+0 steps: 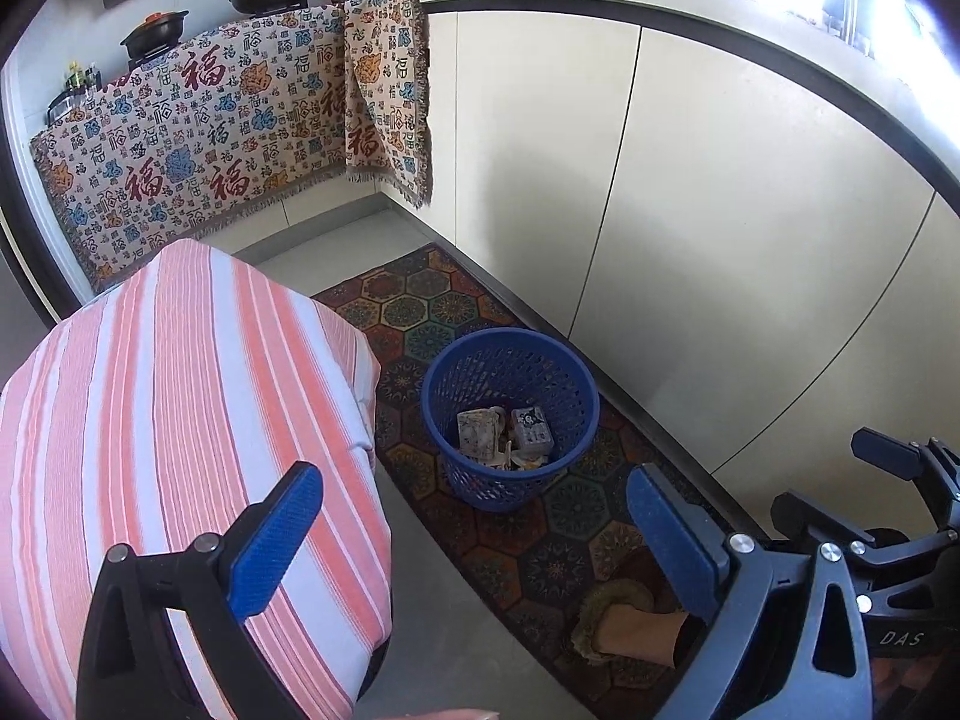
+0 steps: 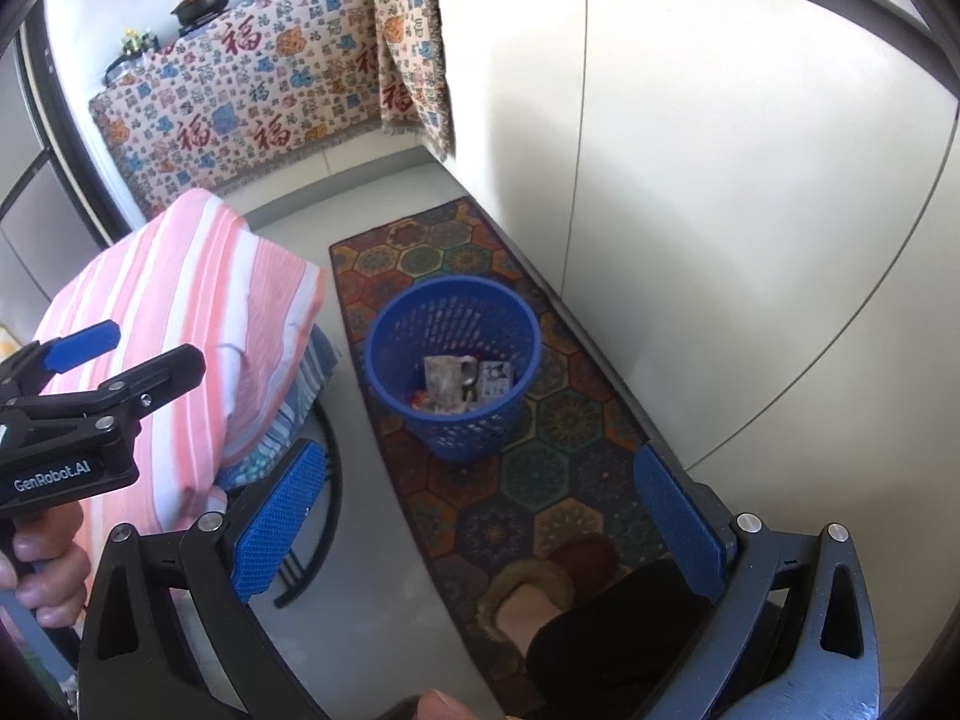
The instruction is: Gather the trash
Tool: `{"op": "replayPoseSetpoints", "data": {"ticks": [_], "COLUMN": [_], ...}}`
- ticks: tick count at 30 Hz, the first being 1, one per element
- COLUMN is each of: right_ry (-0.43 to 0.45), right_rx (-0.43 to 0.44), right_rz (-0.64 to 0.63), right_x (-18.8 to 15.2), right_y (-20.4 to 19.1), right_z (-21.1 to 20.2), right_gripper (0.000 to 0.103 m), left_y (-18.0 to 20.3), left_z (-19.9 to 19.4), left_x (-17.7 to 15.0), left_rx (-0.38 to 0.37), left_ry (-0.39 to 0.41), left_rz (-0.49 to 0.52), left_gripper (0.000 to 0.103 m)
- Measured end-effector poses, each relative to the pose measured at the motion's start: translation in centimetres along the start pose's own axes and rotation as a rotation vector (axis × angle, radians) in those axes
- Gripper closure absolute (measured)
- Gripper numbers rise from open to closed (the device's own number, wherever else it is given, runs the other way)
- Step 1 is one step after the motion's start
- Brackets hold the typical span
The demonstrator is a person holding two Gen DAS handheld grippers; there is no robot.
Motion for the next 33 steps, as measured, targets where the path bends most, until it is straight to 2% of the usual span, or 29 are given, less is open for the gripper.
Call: {"op": "replayPoseSetpoints", "data": {"ticks": [33], "right_ry": [0.0], "right_rx": [0.009], "right_rz": [0.011], "right_x": [-0.31], "right_y": [0.04], "right_z": [-0.67], "right_gripper": [0.0], "left_y": [0.74], "left_z": [0.18], "left_x": [-0.09], "left_rx": [0.011], "left_ry": [-0.005], "left_rz": [0.02], "left_gripper": [0.0]}}
Point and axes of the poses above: each gripper's, at about its wrist camera, not at the fingertips, and z roughly the way its jaws point, y to its right, x to its top, the point moved 7 cm from there along z, roughly the way its jaws point, and after that the axes turned 1 degree about z, right-handed, at the moved point
